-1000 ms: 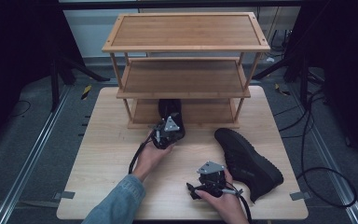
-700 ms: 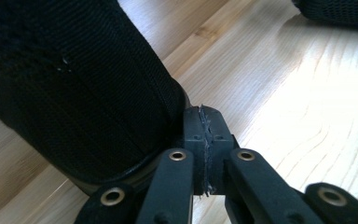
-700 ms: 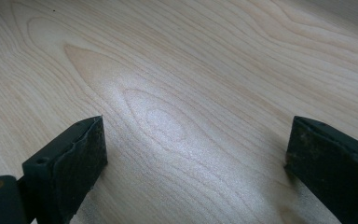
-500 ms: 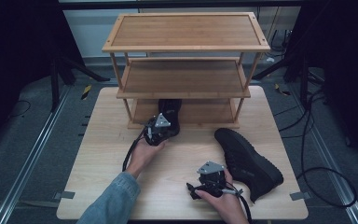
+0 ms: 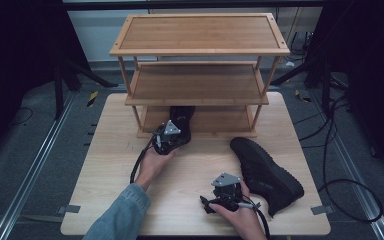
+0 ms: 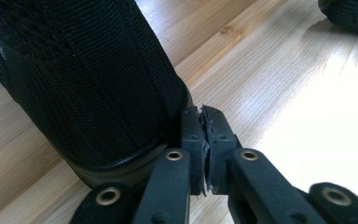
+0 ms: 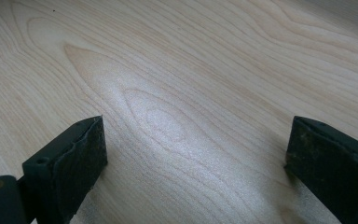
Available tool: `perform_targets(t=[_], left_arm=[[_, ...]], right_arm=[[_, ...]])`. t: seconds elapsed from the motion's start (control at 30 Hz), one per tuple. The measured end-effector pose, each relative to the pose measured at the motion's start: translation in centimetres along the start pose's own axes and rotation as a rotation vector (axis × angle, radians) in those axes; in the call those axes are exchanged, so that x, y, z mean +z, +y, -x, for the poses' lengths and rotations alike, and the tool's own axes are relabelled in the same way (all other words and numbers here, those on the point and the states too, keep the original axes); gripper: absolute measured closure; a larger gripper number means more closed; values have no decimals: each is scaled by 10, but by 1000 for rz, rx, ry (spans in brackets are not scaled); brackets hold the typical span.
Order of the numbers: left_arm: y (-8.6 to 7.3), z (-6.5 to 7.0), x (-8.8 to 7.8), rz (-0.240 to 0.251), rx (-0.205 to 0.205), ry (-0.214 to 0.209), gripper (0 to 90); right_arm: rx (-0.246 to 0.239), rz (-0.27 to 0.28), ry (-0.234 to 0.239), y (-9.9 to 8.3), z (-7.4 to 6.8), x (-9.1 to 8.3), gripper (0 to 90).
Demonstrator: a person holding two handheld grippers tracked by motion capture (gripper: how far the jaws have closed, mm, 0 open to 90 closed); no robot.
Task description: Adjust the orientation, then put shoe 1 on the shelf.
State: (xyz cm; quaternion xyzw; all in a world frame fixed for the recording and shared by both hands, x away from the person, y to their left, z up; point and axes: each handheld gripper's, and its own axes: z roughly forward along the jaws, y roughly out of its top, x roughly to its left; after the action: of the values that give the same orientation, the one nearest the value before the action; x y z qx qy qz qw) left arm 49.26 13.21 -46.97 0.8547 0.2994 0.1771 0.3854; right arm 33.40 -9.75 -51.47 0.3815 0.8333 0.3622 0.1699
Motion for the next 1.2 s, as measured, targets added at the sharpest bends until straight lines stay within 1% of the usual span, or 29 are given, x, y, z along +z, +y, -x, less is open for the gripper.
perform_targets(t=[0.03, 0.1, 0.13, 0.17, 0.2, 0.23, 0.27, 0.3, 0.4, 0.43, 0.47, 0.5, 0.53, 0.57, 0.6, 0.63, 0.67, 0.7, 0.77, 0.8, 0.83, 0.87, 0.9, 0.93, 1.0, 1.03, 1.07, 1.13, 1.2], left_arm=[[0, 0, 0, 4, -7, -3, 843], [0, 1, 1, 7, -9, -12, 753], [2, 7, 0, 7, 0, -16, 680], [2, 7, 0, 7, 0, -16, 593], [3, 17, -7, 21, 25, -2, 533], [4, 20, -11, 25, 22, -13, 511], [4, 23, -16, 28, 14, -23, 474], [4, 25, -20, 21, 13, -25, 425], [0, 30, -39, 18, -30, -56, 302], [-3, 31, -46, 21, -41, -60, 267], [-7, 32, -53, 25, -49, -50, 246], [-13, 33, -61, 29, -61, -41, 231], [-19, 33, -68, 29, -74, -43, 210], [-23, 33, -72, 27, -79, -44, 191], [-29, 34, -78, 21, -80, -41, 179], [-29, 34, -78, 21, -80, -41, 171], [-42, 35, -90, 19, -87, -21, 163], [-48, 35, -95, 21, -91, -14, 158], [-59, 35, -102, 20, -110, -2, 158], [-59, 35, -102, 20, -110, -2, 158], [-70, 35, -106, 9, -123, 2, 158], [-74, 35, -107, 4, -126, 9, 158], [-74, 35, -107, 4, -126, 9, 158], [-81, 35, -107, -8, -128, 22, 158], [-85, 35, -107, -11, -131, 23, 158], [-85, 35, -107, -11, -131, 23, 158], [-89, 35, -107, -3, -148, 21, 158], [-91, 34, -105, -8, -155, 19, 159], [-92, 35, -105, -12, -153, 21, 158]], right_arm=[[0, 0, 0, 0, 0, 0, 56], [0, 0, -3, 0, 0, 0, 60], [-2, 6, -3, 0, 1, -1, 99], [-2, 6, -3, 0, 1, -1, 99], [1, 3, -6, 0, 2, -5, 173], [3, 7, -8, 1, 2, -10, 171], [-3, 14, -11, 3, 2, -14, 189], [-12, 20, -25, 5, 2, -20, 208], [-43, 20, -75, 11, 4, -38, 221], [-52, 17, -94, 13, 7, -45, 229], [-59, 18, -113, 14, 10, -52, 240], [-62, 13, -128, 15, 14, -59, 244], [-61, 8, -153, 16, 20, -68, 250], [-62, 7, -171, 17, 25, -75, 259], [-61, 6, -182, 17, 28, -81, 271], [-61, 6, -182, 17, 28, -81, 271], [-60, 10, -220, 16, 36, -97, 281], [-60, 12, -231, 15, 40, -106, 280], [-52, 9, -263, 11, 49, -122, 276], [-52, 9, -263, 11, 49, -122, 276], [-44, 2, -288, 5, 59, -134, 288], [-37, 1, -298, 2, 64, -138, 303], [-37, 1, -298, 2, 64, -138, 303], [-38, -15, -307, -2, 70, -144, 327], [-49, -30, -307, -6, 73, -146, 364], [-49, -30, -307, -6, 73, -146, 364], [-63, -40, -305, -8, 77, -145, 383], [-63, -62, -304, -11, 82, -141, 388], [-66, -69, -302, -12, 84, -140, 387]])
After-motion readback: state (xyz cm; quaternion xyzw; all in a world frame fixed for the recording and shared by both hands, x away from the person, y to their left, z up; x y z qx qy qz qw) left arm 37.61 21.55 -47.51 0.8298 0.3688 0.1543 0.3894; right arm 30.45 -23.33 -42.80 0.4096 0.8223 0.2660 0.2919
